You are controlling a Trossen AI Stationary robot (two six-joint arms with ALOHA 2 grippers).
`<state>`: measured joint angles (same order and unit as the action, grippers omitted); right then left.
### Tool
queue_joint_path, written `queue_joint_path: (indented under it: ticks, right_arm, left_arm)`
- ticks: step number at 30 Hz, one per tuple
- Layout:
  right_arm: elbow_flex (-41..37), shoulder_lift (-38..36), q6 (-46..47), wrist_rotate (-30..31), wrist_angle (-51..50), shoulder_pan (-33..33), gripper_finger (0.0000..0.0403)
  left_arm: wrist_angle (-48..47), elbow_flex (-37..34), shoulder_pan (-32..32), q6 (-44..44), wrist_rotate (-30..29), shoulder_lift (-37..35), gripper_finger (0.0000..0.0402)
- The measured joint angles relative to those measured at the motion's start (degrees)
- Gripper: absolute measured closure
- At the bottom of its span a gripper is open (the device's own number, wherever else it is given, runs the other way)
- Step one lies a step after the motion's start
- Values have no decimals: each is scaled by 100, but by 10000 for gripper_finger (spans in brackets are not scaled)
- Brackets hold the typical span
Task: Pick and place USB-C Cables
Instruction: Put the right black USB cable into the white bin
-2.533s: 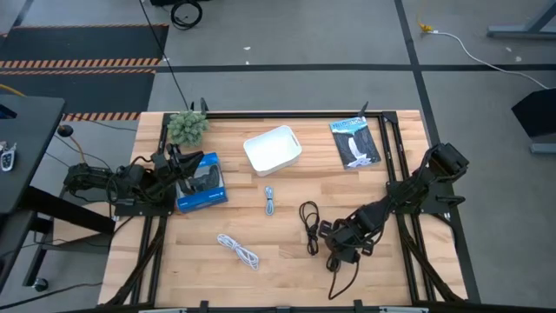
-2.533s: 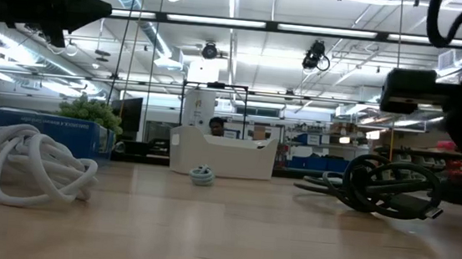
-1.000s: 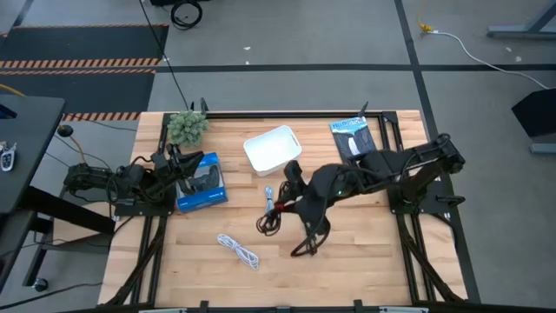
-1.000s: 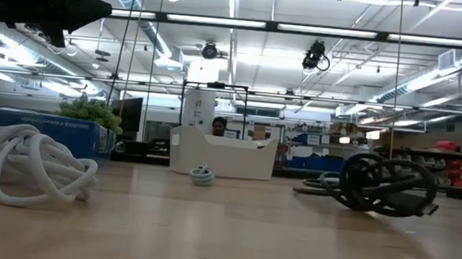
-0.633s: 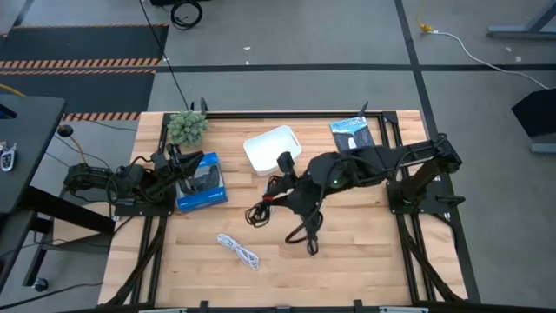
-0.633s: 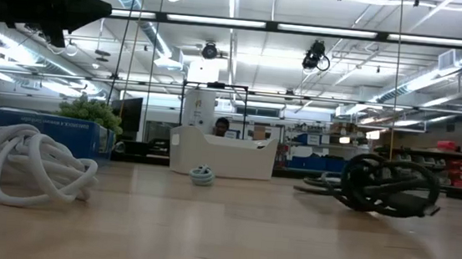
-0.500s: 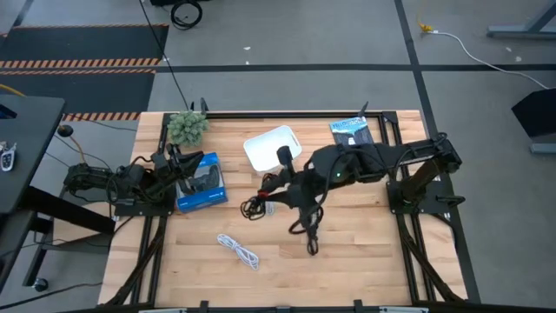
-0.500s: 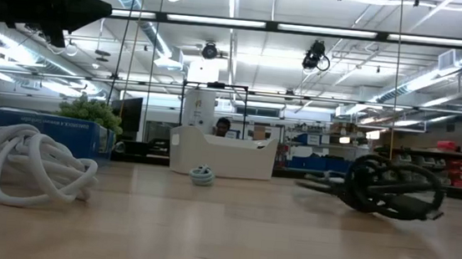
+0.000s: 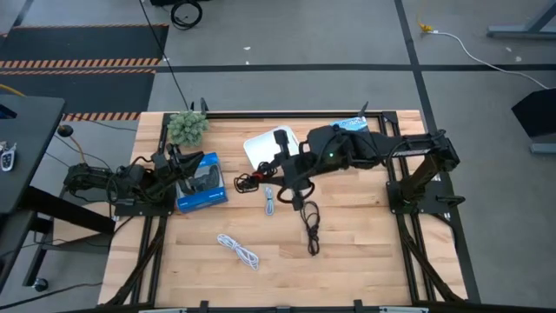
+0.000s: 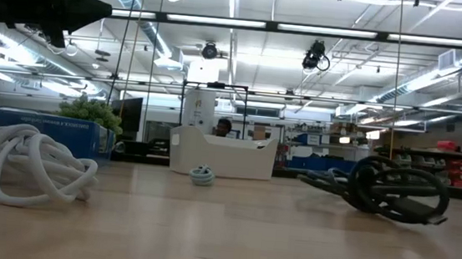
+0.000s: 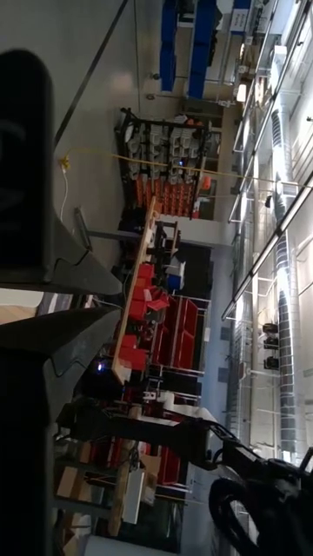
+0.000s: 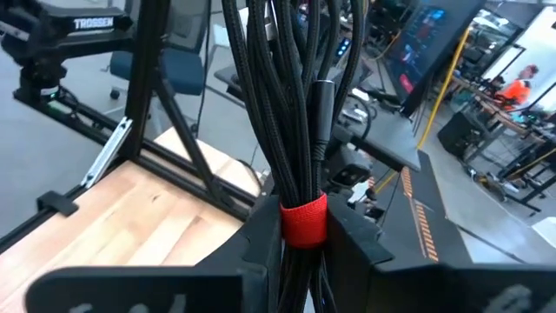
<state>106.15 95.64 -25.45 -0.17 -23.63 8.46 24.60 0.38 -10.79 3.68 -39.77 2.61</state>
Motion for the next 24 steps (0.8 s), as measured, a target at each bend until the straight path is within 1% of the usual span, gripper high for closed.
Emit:
queue_joint_path:
  ticks: [7, 24]
  right_arm:
    - [0, 0, -14, -4, 280, -226, 329]
    - [-2, 0, -173, 0, 283, -1006, 329]
  left_arm:
    - [0, 0, 0, 1, 0, 0, 358]
    - [0, 2, 1, 0, -1, 0, 358]
